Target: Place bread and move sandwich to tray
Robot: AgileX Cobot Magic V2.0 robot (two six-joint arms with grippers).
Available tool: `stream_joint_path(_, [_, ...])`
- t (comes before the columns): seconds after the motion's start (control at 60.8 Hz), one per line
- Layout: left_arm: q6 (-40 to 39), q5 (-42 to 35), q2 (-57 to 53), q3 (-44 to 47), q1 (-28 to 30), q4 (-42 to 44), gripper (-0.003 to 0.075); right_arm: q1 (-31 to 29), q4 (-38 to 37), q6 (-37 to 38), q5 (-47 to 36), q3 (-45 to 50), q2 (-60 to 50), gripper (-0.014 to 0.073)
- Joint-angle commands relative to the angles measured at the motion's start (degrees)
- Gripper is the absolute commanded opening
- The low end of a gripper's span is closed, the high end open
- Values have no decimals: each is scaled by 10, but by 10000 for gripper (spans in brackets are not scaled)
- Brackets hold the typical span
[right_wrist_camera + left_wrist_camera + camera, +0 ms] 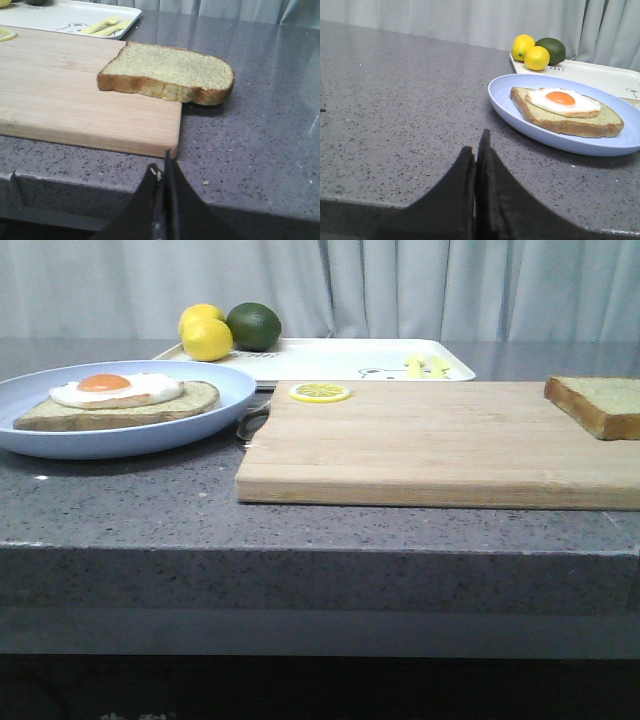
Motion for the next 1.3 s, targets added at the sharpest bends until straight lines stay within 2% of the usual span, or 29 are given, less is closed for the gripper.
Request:
stream_joint_path(0.0, [-4, -48, -12, 3, 1, -4, -18, -3, 2, -1, -43, -2, -13, -109])
stream_joint_path(0.723, [-4, -48, -12, 3, 1, -4, -18, -3, 2, -1, -45, -2, -13, -109])
stream_joint_path(1.085, [-4, -48, -12, 3, 1, -4, -18, -3, 3, -1, -75, -2, -13, -109])
stream_joint_path(1.282, [-4, -51, -12, 3, 1, -4, -18, -3, 27, -1, -76, -2, -13, -109])
